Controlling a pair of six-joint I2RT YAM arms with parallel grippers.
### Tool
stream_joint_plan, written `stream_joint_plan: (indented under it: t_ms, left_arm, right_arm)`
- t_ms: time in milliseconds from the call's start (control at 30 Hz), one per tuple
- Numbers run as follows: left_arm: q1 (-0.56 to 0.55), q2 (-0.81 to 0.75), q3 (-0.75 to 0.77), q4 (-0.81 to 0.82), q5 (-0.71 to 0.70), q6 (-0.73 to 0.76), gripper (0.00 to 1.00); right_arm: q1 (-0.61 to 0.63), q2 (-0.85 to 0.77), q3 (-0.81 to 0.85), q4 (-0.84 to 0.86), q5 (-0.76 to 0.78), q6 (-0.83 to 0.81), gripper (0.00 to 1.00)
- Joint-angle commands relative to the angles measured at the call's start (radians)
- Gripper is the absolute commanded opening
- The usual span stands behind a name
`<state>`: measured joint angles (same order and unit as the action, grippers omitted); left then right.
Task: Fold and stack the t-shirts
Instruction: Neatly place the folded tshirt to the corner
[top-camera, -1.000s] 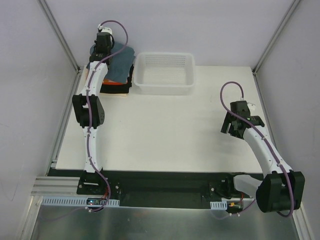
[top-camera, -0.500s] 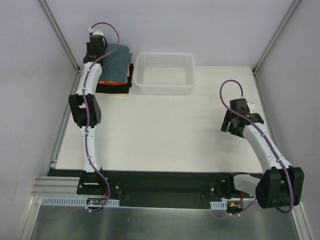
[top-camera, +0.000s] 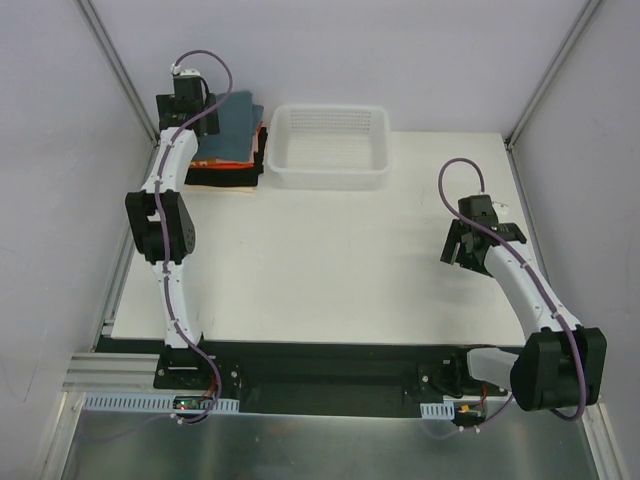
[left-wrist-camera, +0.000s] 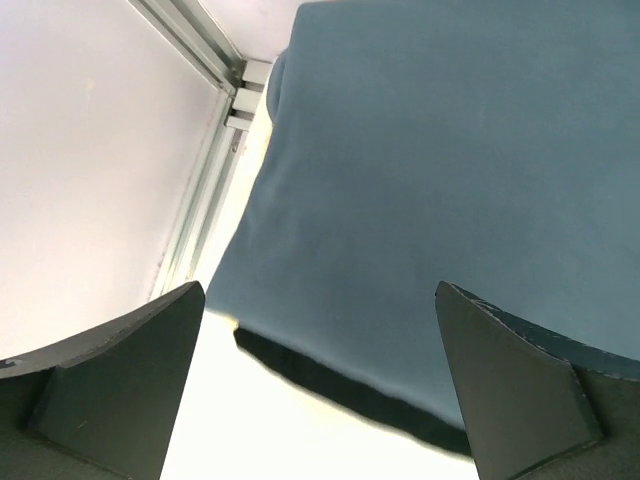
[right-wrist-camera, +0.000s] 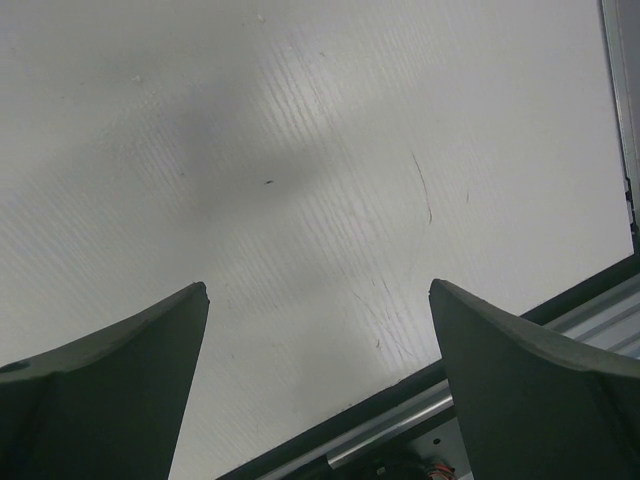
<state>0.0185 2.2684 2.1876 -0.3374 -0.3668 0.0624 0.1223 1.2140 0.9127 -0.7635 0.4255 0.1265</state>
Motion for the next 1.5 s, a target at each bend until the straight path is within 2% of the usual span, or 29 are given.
stream_joint_plan:
  t_ms: [0, 167, 200, 367, 467, 567, 633, 733, 900, 1100, 1467]
  left_arm:
    - [-0.015, -0.283, -0.097, 0.012, 0.092, -0.088, 0.99]
    - [-0.126, -0.489, -0.291, 0.000, 0.089, -0.153, 0.99]
    - [-0.146, -0.568, -0.336, 0.000, 0.077, -0.173, 0.99]
    - [-0.281, -0.843, -0.693, -0.005, 0.054, -0.312, 0.99]
    - [-0.374, -0.987, -0.897, -0.015, -0.033, -0.427, 0.99]
    - [-0.428, -1.116, -1.087, -0.020, 0.043, -0.535, 0.99]
    - [-0.468, -1.165, -1.198, -0.025, 0.074, -0.585, 0.99]
    - [-0.506, -1.234, -1.316, -0.064, 0.036, -0.657, 0.99]
    - [-0.512, -1.319, -1.526, -0.074, 0.022, -0.756, 0.99]
    - [-0.511, -1.297, -1.563, -0.127, -0.038, -0.791, 0.99]
    - [-0.512, -1.267, -1.519, -0.138, -0.089, -0.800, 0.99]
  right_arm:
    - [0.004, -0.077, 0.018, 0.004, -0.011, -0.002, 0.97]
    - [0.005, -0.229, -0.037, 0.079, -0.063, -0.016, 0.97]
    - [0.004, -0.254, -0.061, 0.113, -0.094, -0.019, 0.97]
    - [0.005, -0.399, -0.123, 0.188, -0.157, -0.031, 0.97]
    - [0.004, -0.448, -0.161, 0.222, -0.166, -0.042, 0.97]
    - [0.005, -0.467, -0.169, 0.222, -0.163, -0.039, 0.97]
    - [0.004, -0.484, -0.179, 0.225, -0.174, -0.039, 0.97]
    - [0.005, -0.511, -0.199, 0.251, -0.191, -0.036, 0.97]
    - [0.005, -0.537, -0.224, 0.259, -0.209, -0.030, 0.97]
    - [0.005, -0.548, -0.251, 0.288, -0.251, -0.025, 0.97]
    - [0.005, -0.567, -0.284, 0.340, -0.275, -0.036, 0.97]
